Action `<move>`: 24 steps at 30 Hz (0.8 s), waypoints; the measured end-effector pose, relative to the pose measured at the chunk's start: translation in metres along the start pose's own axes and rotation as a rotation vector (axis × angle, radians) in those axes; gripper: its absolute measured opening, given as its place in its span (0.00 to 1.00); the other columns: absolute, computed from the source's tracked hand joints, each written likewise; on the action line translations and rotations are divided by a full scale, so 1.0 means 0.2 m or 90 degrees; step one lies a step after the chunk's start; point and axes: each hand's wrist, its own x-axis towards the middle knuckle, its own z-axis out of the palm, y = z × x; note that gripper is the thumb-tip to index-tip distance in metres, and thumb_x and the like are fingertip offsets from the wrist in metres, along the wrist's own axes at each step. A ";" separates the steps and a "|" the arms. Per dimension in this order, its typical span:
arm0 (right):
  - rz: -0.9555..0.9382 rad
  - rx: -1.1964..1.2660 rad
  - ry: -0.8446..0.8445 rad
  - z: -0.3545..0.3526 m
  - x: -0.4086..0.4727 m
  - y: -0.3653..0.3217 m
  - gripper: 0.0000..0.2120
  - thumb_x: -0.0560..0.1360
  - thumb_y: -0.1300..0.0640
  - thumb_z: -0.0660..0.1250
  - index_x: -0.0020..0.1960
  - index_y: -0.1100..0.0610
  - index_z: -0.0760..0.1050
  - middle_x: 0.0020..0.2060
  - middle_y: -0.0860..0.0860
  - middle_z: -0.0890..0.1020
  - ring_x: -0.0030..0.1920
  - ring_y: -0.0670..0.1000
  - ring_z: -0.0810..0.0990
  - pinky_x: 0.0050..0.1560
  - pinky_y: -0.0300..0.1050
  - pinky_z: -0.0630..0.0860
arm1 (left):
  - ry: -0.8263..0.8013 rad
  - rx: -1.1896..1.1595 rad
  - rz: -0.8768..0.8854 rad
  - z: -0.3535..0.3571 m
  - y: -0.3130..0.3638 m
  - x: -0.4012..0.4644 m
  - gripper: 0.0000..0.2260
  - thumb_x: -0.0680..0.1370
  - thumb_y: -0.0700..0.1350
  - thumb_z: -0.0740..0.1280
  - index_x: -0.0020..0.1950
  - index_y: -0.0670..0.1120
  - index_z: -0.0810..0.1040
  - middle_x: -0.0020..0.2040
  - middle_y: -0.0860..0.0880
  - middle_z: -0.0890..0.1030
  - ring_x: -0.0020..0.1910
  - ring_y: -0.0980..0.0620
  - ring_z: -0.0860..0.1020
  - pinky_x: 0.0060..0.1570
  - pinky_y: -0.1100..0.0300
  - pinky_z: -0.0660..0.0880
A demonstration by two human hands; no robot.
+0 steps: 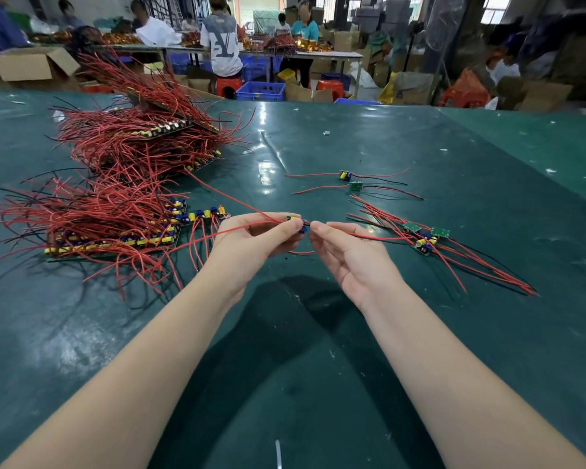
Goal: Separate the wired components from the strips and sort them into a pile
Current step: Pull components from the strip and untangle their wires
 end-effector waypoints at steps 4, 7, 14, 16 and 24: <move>0.004 0.003 -0.017 0.00 0.01 0.01 0.08 0.71 0.71 0.71 0.41 0.61 0.75 0.33 0.57 0.84 0.33 0.51 0.85 0.35 0.37 0.80 | 0.005 -0.008 -0.009 0.00 -0.01 0.01 0.03 0.74 0.35 0.70 0.47 0.38 0.82 0.40 0.44 0.84 0.42 0.49 0.83 0.47 0.59 0.80; -0.014 0.028 -0.062 0.00 0.02 0.01 0.02 0.77 0.66 0.66 0.47 0.61 0.75 0.37 0.57 0.85 0.38 0.53 0.85 0.39 0.39 0.81 | 0.014 -0.028 -0.015 -0.01 -0.01 0.01 0.03 0.76 0.35 0.68 0.47 0.39 0.82 0.40 0.45 0.85 0.42 0.50 0.83 0.45 0.61 0.80; -0.029 0.050 -0.064 -0.01 0.02 0.01 0.05 0.79 0.65 0.63 0.49 0.63 0.78 0.38 0.58 0.85 0.38 0.53 0.85 0.40 0.39 0.81 | -0.026 -0.081 -0.061 -0.01 -0.01 0.01 0.03 0.76 0.37 0.68 0.46 0.39 0.82 0.40 0.44 0.85 0.41 0.51 0.84 0.41 0.64 0.79; -0.036 0.048 -0.059 -0.01 0.02 0.00 0.05 0.79 0.64 0.64 0.50 0.63 0.78 0.40 0.58 0.85 0.40 0.53 0.85 0.41 0.40 0.81 | -0.028 -0.089 -0.067 -0.02 -0.01 0.02 0.03 0.76 0.38 0.68 0.46 0.39 0.82 0.40 0.45 0.85 0.42 0.51 0.84 0.41 0.64 0.79; -0.076 -0.011 -0.074 -0.04 0.05 -0.02 0.08 0.81 0.63 0.60 0.51 0.62 0.78 0.44 0.57 0.85 0.42 0.50 0.85 0.44 0.39 0.81 | -0.009 -0.074 -0.081 -0.05 0.00 0.04 0.03 0.75 0.38 0.69 0.46 0.39 0.82 0.39 0.45 0.85 0.41 0.51 0.84 0.42 0.64 0.80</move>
